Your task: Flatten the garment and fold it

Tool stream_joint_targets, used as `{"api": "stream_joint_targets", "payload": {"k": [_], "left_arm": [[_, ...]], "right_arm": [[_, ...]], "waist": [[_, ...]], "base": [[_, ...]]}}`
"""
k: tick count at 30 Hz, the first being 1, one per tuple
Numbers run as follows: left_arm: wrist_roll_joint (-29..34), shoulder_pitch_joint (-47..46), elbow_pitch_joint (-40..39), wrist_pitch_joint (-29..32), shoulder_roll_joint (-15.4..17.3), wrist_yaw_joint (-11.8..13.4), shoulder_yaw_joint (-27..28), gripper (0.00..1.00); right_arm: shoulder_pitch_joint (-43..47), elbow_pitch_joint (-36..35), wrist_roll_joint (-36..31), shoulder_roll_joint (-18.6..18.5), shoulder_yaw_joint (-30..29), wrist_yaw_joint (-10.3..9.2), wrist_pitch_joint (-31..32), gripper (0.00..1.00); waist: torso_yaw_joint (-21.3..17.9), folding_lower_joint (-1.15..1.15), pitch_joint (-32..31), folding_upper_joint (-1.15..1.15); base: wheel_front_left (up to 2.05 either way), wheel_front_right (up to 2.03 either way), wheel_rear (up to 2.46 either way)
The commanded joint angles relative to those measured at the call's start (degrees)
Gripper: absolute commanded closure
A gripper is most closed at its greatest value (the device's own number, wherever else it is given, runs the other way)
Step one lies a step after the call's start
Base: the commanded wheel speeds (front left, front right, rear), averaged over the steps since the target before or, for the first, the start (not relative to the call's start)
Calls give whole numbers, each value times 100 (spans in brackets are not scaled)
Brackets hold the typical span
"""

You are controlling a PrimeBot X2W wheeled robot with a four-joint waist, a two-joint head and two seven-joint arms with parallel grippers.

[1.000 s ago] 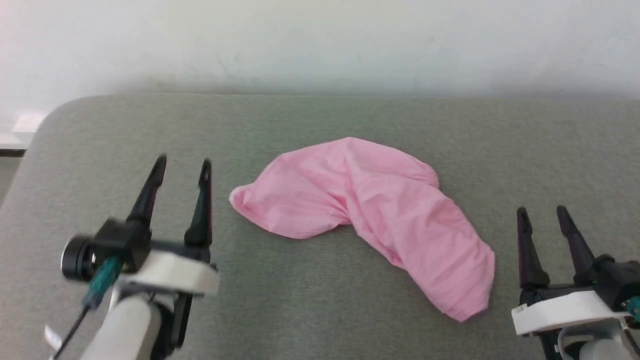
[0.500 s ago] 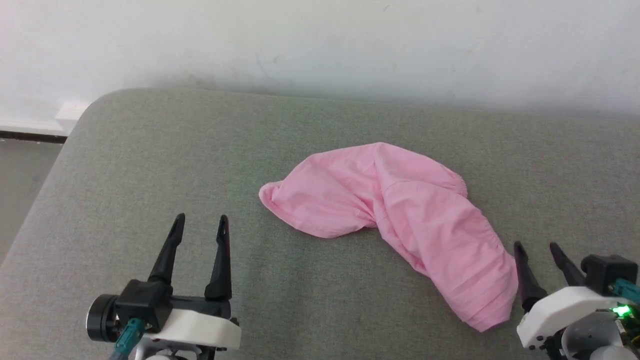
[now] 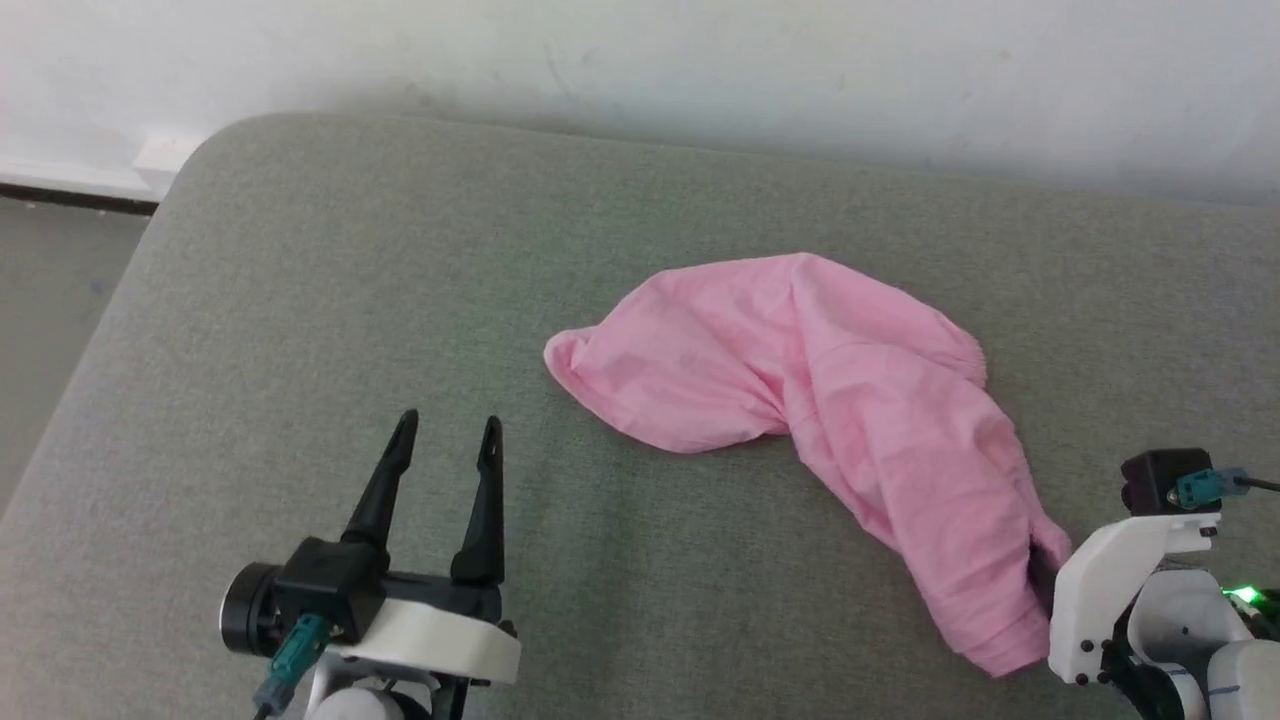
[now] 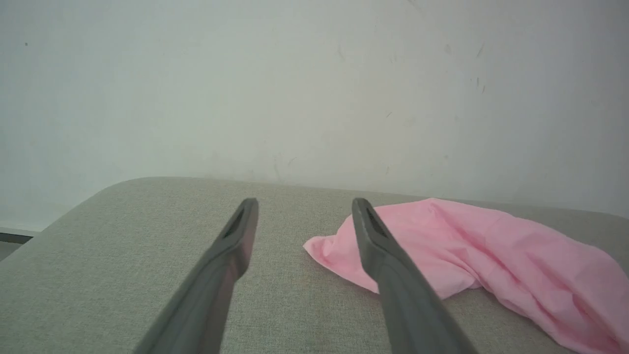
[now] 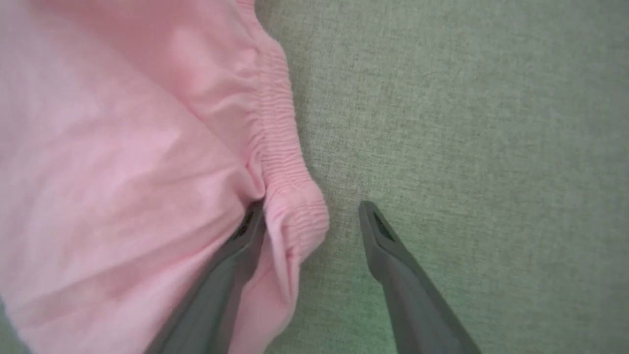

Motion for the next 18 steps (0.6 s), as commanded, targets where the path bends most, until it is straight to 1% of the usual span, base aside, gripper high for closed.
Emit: {"api": "stream_joint_targets", "payload": {"k": [1, 4, 5, 6, 7, 10, 13, 16, 18], "left_arm": [[49, -93, 31, -28, -35, -42, 33, 0], [98, -137, 70, -28, -93, -108, 102, 0], [113, -140, 82, -28, -108, -130, 125, 0], [127, -139, 94, -28, -121, -150, 147, 0], [141, -134, 105, -28, -134, -169, 170, 0], [180, -89, 146, -28, -165, -213, 238, 0], [220, -48, 194, -28, -193, -258, 273, 0], [254, -25, 215, -28, -211, -319, 301, 0], [271, -14, 221, -28, -224, -351, 326, 0]], "right_arm": [[-54, 83, -28, 25, -43, -10, 8, 0], [-40, 373, -14, 89, -82, -10, 2, 0], [-29, 464, -19, 106, -103, -10, -27, 21], [-18, 539, -36, 118, -117, -10, -68, 73], [-19, 583, -56, 129, -142, -10, -152, 100], [-148, 607, -18, 177, -454, -10, -609, 100], [-383, 534, 69, 210, -931, -10, -1004, 100], [-687, 355, 81, 208, -1488, -10, -1241, 100], [-931, 170, 29, 132, -1845, -10, -1306, 100]], "waist": [[134, -1, 122, 0], [199, -1, 155, 0], [211, -1, 157, 0], [219, -1, 154, 0], [220, -1, 146, 0], [168, -1, 90, 0], [66, -1, -2, 0], [-47, -1, -122, 0], [-120, -1, -202, 0]], "base": [[0, 0, 0], [0, 0, 0], [0, 0, 0], [0, 0, 0], [0, 0, 0], [0, 0, 0], [0, 0, 0], [0, 0, 0], [0, 0, 0]]}}
